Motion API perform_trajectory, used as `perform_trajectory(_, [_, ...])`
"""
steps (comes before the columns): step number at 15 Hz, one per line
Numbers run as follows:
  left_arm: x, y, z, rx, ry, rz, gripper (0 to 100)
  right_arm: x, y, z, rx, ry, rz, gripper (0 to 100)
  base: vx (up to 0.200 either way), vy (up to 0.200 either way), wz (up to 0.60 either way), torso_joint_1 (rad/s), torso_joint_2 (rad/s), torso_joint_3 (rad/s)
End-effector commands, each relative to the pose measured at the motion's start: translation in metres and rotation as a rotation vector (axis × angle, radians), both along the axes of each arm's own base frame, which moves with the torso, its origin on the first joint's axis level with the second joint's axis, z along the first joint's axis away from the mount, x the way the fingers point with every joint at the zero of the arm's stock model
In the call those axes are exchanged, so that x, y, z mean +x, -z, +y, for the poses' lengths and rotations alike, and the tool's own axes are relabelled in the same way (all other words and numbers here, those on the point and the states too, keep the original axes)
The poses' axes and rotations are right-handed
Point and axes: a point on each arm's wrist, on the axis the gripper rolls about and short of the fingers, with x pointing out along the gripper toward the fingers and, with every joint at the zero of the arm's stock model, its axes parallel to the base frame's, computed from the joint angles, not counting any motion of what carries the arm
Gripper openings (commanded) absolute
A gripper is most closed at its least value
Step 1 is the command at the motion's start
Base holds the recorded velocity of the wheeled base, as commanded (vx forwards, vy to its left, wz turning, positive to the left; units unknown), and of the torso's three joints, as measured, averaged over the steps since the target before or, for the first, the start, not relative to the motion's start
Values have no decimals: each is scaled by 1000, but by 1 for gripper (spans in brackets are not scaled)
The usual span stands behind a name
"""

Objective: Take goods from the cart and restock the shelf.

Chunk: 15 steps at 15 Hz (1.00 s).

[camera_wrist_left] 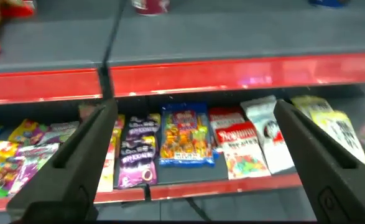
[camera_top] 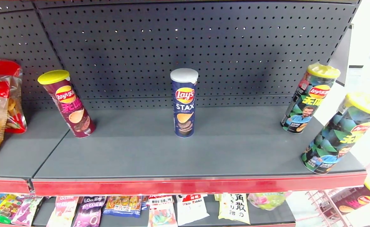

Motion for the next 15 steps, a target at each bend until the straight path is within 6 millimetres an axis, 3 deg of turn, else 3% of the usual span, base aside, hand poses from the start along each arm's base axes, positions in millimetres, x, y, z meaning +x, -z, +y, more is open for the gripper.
perform_trajectory(1, [2, -35, 2, 18, 156, -31, 100, -3, 5, 0, 3, -10, -21, 0, 0, 0, 0, 0, 0, 0])
perform_trajectory(3, [31, -141, -4, -112, 226, -39, 100, -3, 7, 0, 1, -12, -19, 0, 0, 0, 0, 0, 0, 0])
perform_trajectory(4, [50, -171, -9, -103, 262, -35, 100, -4, 7, 0, 1, -11, -22, 0, 0, 0, 0, 0, 0, 0])
perform_trajectory(5, [92, -199, -24, -68, 347, 12, 100, -4, 4, 0, 2, -14, -25, 0, 0, 0, 0, 0, 0, 0])
perform_trajectory(6, [125, -210, -37, -45, 425, 35, 100, -2, 2, 0, 2, -14, -14, 0, 0, 0, 0, 0, 0, 0])
perform_trajectory(8, [192, -199, -62, 23, 551, 44, 100, 3, 0, 0, 1, -17, 14, 0, 0, 0, 0, 0, 0, 0])
perform_trajectory(9, [208, -192, -69, 52, 603, 32, 100, 4, -3, 0, 2, -24, 11, 0, 0, 0, 0, 0, 0, 0])
perform_trajectory(10, [243, -178, -83, 80, 699, 16, 100, 7, -8, 0, 4, -32, 1, 0, 0, 0, 0, 0, 0, 0])
perform_trajectory(11, [243, -178, -83, 80, 699, 16, 100, 7, -8, 0, 4, -32, 1, 0, 0, 0, 0, 0, 0, 0])
perform_trajectory(12, [268, -162, -96, 81, 754, 56, 100, 12, -12, 1, 4, -32, -3, 0, 0, 0, 0, 0, 0, 0])
perform_trajectory(15, [298, -144, -116, 75, 855, 110, 100, 15, -18, 1, 4, -30, -6, 0, 0, 0, 0, 0, 0, 0])
